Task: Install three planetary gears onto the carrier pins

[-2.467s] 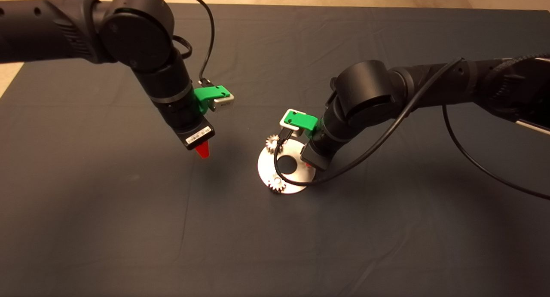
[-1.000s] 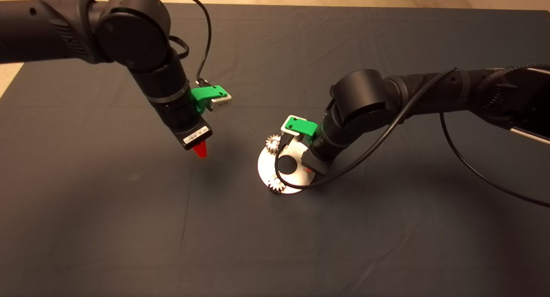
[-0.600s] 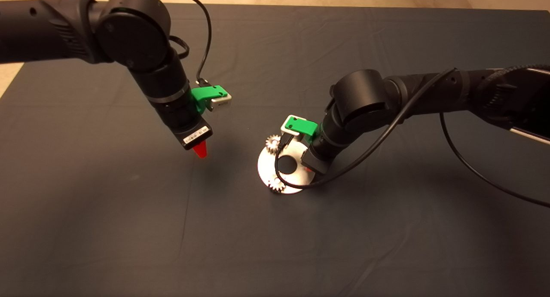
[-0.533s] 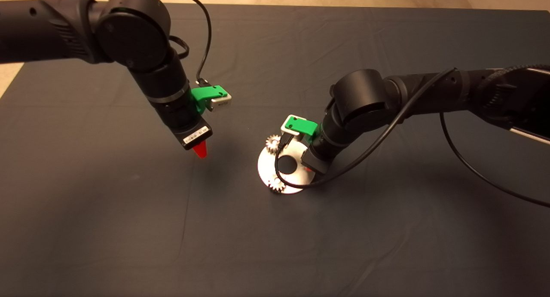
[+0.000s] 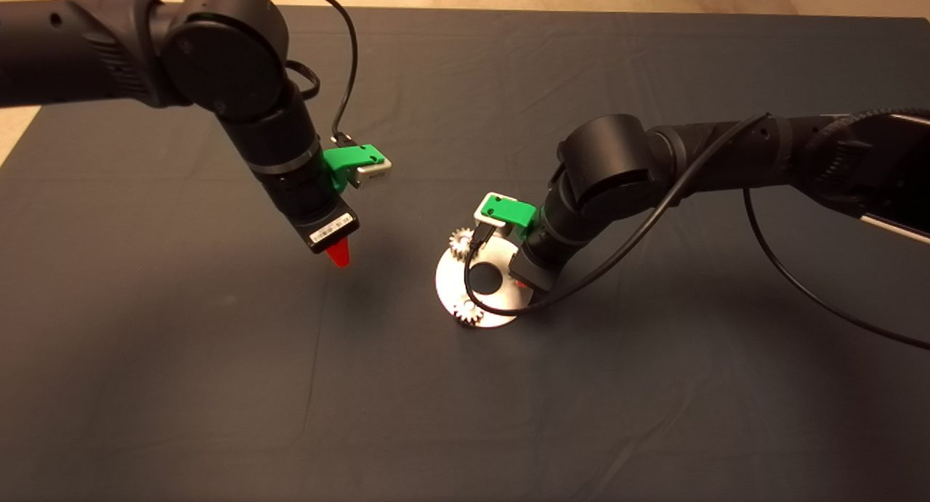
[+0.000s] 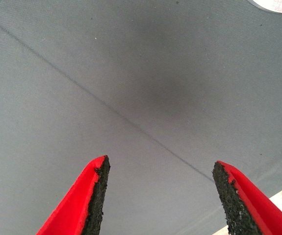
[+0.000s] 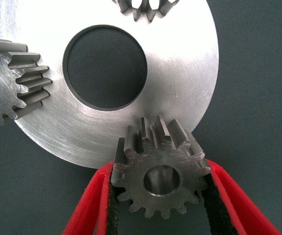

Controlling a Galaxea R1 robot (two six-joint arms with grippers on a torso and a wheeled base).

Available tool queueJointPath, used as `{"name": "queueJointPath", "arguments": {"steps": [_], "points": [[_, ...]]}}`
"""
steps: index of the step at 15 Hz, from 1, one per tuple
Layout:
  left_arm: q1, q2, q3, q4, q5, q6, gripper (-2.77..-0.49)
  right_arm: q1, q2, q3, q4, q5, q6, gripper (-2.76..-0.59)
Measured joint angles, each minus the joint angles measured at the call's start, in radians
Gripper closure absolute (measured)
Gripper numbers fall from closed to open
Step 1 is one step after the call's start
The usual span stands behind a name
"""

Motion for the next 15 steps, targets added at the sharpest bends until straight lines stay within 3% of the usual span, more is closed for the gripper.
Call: {"name": "queueJointPath", "arguments": {"steps": [15], "points": [[0.0,0.0,0.0,0.0,0.0,0.0,-1.46,0.002,0.0,-0.004,-0.002,0.001,-0.006,-1.0]]}}
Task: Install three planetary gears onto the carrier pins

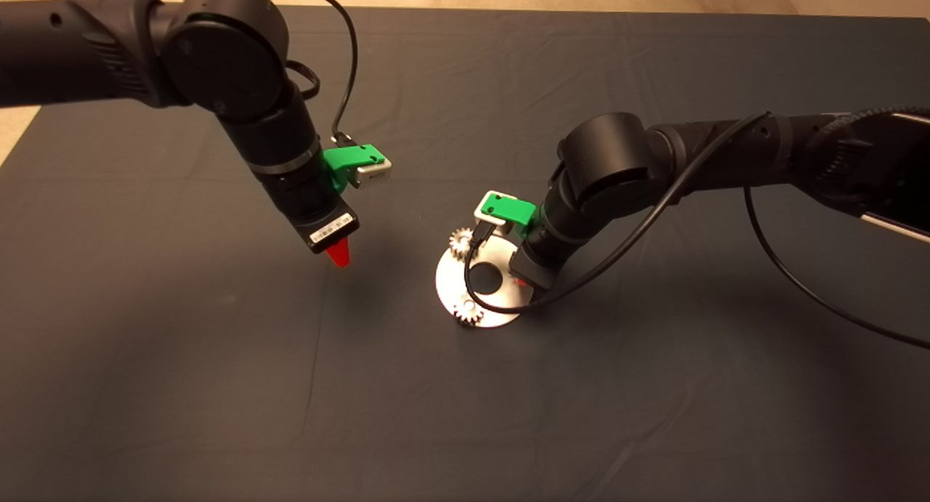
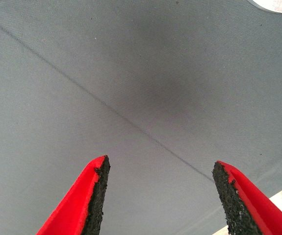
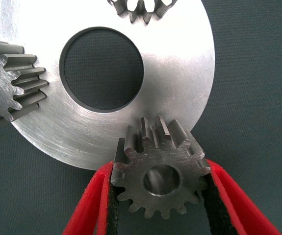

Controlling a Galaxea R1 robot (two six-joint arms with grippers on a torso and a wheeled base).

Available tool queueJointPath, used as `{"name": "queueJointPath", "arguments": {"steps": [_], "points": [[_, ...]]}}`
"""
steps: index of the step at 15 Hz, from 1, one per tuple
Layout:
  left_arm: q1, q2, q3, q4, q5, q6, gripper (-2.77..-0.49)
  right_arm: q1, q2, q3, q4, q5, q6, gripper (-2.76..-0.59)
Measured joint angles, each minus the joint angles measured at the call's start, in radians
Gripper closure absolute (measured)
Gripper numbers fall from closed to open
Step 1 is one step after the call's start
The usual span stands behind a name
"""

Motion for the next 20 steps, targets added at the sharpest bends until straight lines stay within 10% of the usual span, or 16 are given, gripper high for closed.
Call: {"name": "queueJointPath", "arguments": {"steps": [20], "points": [[0.0,-0.001,0.0,0.0,0.0,0.0,-1.46,-0.003,-0.001,0.006,-0.011,0.0,0.0,-1.0]]}}
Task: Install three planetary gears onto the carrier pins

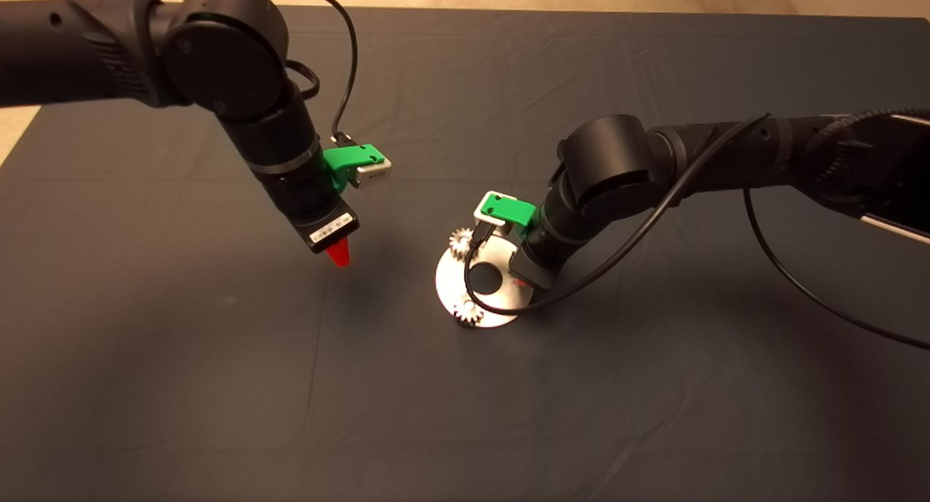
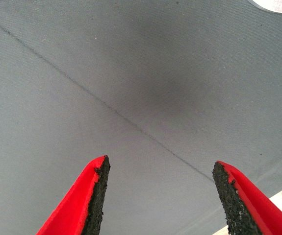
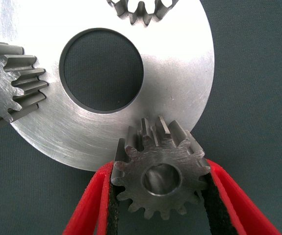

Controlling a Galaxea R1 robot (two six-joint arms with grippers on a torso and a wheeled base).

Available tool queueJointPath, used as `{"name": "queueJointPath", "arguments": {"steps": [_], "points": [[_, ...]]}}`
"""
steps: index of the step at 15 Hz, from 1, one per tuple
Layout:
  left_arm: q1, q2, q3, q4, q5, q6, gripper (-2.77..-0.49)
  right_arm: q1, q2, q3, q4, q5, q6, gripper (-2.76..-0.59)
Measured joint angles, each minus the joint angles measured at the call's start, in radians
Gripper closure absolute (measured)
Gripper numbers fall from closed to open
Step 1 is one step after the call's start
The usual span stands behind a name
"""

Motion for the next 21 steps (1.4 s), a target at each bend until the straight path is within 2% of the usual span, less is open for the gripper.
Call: {"name": "queueJointPath", "arguments": {"steps": [3,6,16,21], "points": [[0.0,-0.003,0.0,0.0,0.0,0.0,-1.46,-0.002,-0.005,0.015,-0.01,0.0,0.0,-1.0],[-0.011,-0.006,0.0,-0.001,0.0,0.0,-1.46,-0.005,-0.006,0.024,-0.017,-0.003,0.001,-1.0],[-0.011,-0.008,0.0,-0.001,0.0,0.0,-1.46,-0.008,-0.009,0.034,-0.016,-0.003,0.001,-1.0],[-0.011,-0.011,0.0,-0.001,0.0,0.0,-1.46,-0.007,-0.02,0.035,-0.016,0.004,0.001,-1.0]]}}
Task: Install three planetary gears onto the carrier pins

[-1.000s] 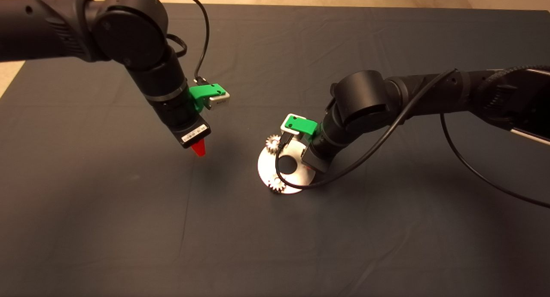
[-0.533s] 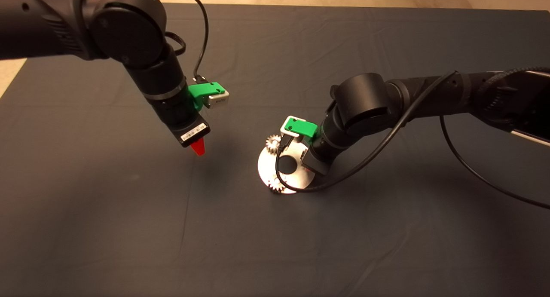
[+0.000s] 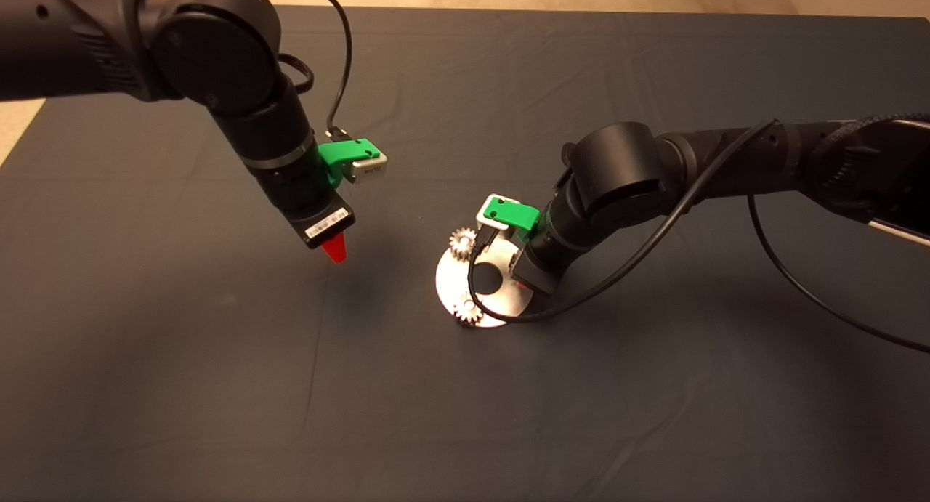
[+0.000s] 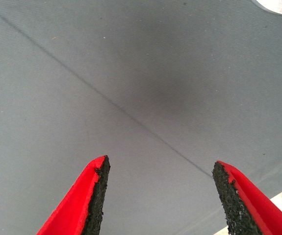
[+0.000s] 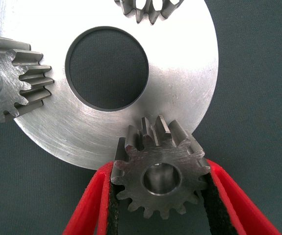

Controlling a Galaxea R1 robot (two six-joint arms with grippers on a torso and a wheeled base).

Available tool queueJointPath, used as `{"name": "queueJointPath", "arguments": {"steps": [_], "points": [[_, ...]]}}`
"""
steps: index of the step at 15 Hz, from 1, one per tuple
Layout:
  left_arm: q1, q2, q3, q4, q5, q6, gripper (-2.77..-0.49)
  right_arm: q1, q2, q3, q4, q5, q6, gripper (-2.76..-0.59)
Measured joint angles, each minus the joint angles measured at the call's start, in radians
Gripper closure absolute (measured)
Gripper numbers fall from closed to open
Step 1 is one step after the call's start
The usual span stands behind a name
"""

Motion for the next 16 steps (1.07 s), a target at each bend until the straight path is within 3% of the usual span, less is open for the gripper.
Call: {"name": "queueJointPath", "arguments": {"steps": [16], "points": [[-0.006,-0.008,0.0,0.0,0.0,0.0,-1.46,-0.001,-0.005,0.001,0.0,-0.003,0.0,-0.99]]}}
